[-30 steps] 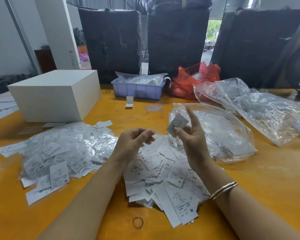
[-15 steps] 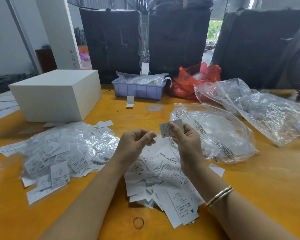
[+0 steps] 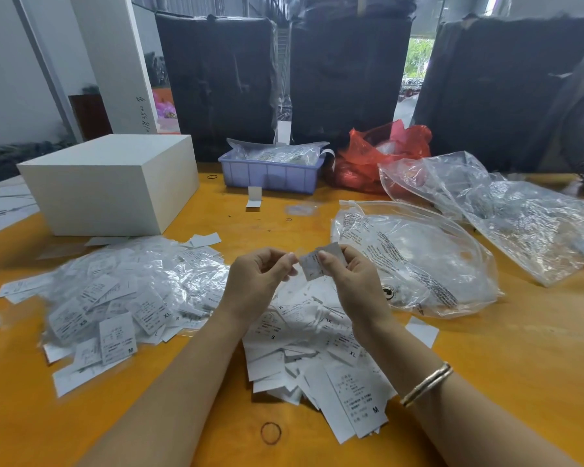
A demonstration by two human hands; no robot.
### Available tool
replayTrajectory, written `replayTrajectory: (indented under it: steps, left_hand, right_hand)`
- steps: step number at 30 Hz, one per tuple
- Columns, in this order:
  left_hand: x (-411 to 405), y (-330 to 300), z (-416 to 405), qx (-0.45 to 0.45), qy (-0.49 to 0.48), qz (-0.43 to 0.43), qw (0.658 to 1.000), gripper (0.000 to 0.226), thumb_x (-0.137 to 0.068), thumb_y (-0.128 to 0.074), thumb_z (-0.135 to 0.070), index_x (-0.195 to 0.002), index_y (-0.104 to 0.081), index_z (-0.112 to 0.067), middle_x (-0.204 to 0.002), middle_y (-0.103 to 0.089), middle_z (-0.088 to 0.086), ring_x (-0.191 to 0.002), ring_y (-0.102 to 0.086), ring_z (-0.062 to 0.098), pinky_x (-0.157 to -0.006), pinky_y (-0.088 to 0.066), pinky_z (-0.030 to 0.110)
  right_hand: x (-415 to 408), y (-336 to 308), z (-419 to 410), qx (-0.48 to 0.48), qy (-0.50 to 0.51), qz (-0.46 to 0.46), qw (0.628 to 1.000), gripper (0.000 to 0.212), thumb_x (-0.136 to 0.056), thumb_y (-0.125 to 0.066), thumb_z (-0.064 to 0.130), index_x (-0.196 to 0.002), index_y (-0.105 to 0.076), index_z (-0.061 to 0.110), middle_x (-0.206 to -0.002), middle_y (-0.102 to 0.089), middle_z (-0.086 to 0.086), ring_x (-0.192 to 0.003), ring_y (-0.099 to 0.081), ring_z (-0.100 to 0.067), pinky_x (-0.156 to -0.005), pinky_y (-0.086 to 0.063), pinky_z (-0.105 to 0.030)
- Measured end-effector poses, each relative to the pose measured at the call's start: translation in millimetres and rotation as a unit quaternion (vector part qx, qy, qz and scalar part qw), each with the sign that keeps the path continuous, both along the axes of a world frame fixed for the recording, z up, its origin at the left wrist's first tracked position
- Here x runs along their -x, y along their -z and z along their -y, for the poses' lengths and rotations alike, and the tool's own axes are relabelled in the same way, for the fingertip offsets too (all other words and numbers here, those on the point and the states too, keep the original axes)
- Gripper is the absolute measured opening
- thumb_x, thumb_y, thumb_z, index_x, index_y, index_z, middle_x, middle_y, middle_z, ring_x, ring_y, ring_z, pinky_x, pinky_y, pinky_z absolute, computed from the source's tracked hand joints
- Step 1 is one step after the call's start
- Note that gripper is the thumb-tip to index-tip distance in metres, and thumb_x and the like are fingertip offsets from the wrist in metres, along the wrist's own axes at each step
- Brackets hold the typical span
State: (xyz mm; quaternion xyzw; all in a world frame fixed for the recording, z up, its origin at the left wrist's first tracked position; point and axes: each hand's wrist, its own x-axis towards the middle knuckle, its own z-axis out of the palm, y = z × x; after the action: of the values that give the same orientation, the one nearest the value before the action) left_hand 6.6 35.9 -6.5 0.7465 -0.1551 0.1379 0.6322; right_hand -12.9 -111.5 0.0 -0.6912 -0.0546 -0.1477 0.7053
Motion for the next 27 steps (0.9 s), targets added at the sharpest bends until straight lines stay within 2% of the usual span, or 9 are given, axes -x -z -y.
replayTrajectory:
  steps: [3, 6, 9, 12, 14, 18, 27]
  left_hand:
    - [1, 0, 0, -0.011, 0.009, 0.012, 1.000, 0.011, -0.088, -0.063, -0.019, -0.079, -0.069, -0.020, -0.065, -0.069, -0.010, -0.062, -0.062, 0.000, -0.061, -0.047, 0.010]
    - [2, -1, 0, -0.024, 0.027, 0.023, 0.999, 0.011, -0.088, -0.062, -0.020, -0.080, -0.068, -0.021, -0.066, -0.069, -0.009, -0.063, -0.062, -0.001, -0.061, -0.047, 0.010]
    - [3, -1, 1, -0.033, 0.044, 0.029, 0.998, 0.009, -0.086, -0.061, -0.025, -0.081, -0.068, -0.020, -0.066, -0.068, -0.009, -0.063, -0.063, -0.001, -0.061, -0.047, 0.010]
    - [3, -2, 1, -0.039, 0.050, 0.032, 0.997, 0.009, -0.087, -0.061, -0.023, -0.082, -0.068, -0.019, -0.066, -0.068, -0.009, -0.062, -0.062, -0.001, -0.060, -0.047, 0.010]
    - [3, -2, 1, -0.037, 0.053, 0.032, 0.997, 0.009, -0.088, -0.061, -0.021, -0.082, -0.068, -0.019, -0.065, -0.068, -0.009, -0.062, -0.062, -0.001, -0.060, -0.046, 0.009]
    - [3, -3, 2, -0.038, 0.057, 0.029, 0.997, 0.009, -0.087, -0.061, -0.021, -0.083, -0.068, -0.019, -0.065, -0.068, -0.010, -0.062, -0.062, -0.002, -0.060, -0.046, 0.009]
    - [3, -3, 1, -0.024, 0.043, 0.018, 0.999, 0.009, -0.089, -0.061, -0.018, -0.084, -0.068, -0.020, -0.066, -0.068, -0.010, -0.063, -0.062, 0.000, -0.061, -0.046, 0.010]
  right_hand:
    - [0, -5, 5, -0.063, 0.041, 0.031, 0.997, 0.013, -0.095, -0.051, 0.012, -0.102, -0.058, 0.021, -0.091, -0.061, -0.003, -0.077, -0.059, -0.009, -0.061, -0.046, -0.014]
    - [0, -8, 9, -0.107, 0.062, 0.061, 0.990, 0.025, -0.096, -0.048, 0.013, -0.117, -0.050, 0.027, -0.101, -0.058, -0.008, -0.076, -0.062, -0.005, -0.064, -0.049, -0.016]
    - [1, -8, 7, -0.100, 0.046, 0.092, 0.990, 0.027, -0.096, -0.048, 0.015, -0.115, -0.048, 0.034, -0.097, -0.058, -0.007, -0.075, -0.060, -0.009, -0.066, -0.049, -0.017]
    - [2, -6, 2, -0.082, 0.025, 0.118, 0.989, 0.025, -0.096, -0.049, 0.013, -0.113, -0.049, 0.032, -0.088, -0.062, 0.009, -0.077, -0.062, -0.001, -0.069, -0.049, -0.015]
    - [1, -4, 1, -0.062, 0.018, 0.124, 0.990, 0.021, -0.095, -0.049, 0.011, -0.107, -0.051, 0.029, -0.083, -0.063, 0.013, -0.077, -0.061, 0.002, -0.070, -0.050, -0.016]
    - [0, -3, 2, -0.062, 0.012, 0.108, 0.992, 0.009, -0.095, -0.050, 0.008, -0.098, -0.052, 0.016, -0.083, -0.060, 0.003, -0.075, -0.060, -0.002, -0.069, -0.049, -0.018]
    - [0, 3, 1, 0.005, 0.008, 0.117, 0.993, 0.010, -0.094, -0.052, 0.009, -0.092, -0.052, 0.019, -0.077, -0.055, 0.004, -0.066, -0.054, -0.001, -0.061, -0.044, -0.014]
